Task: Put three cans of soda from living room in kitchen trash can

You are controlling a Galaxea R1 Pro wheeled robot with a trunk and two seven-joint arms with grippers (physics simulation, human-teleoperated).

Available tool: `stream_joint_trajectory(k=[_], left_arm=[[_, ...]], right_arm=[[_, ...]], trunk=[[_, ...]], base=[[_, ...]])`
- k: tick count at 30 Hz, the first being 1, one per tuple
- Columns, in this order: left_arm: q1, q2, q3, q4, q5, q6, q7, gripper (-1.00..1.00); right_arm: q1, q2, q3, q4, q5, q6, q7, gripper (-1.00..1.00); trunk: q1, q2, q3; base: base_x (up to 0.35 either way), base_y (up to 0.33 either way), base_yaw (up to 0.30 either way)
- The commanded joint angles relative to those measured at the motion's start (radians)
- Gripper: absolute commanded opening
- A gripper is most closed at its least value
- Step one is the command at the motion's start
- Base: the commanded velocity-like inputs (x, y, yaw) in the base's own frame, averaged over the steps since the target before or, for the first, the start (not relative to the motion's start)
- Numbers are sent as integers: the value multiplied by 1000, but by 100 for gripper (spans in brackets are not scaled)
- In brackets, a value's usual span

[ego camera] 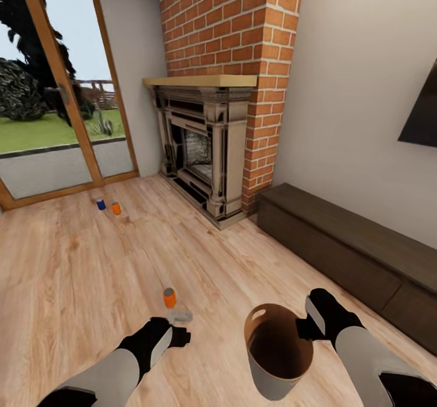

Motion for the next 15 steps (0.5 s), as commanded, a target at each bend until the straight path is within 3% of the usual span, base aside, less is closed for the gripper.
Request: stream_joint_trajectory(k=[1,7,15], left_arm=[[0,-1,0,0,0,-2,-1,100],[0,-2,0,1,0,-4,-5,100],[0,-2,0,0,0,-5,-8,100]], right_arm=[[-1,0,-1,-1,-9,-1,3,-100],[-1,7,0,-2,-10,-2,4,-100],[-1,9,0,-2,-13,-2,5,-100]], trunk=[[0,0,0],[0,0,0],[0,0,-1]], base=[[346,-46,0],[346,-23,-62],[347,-3,-234]])
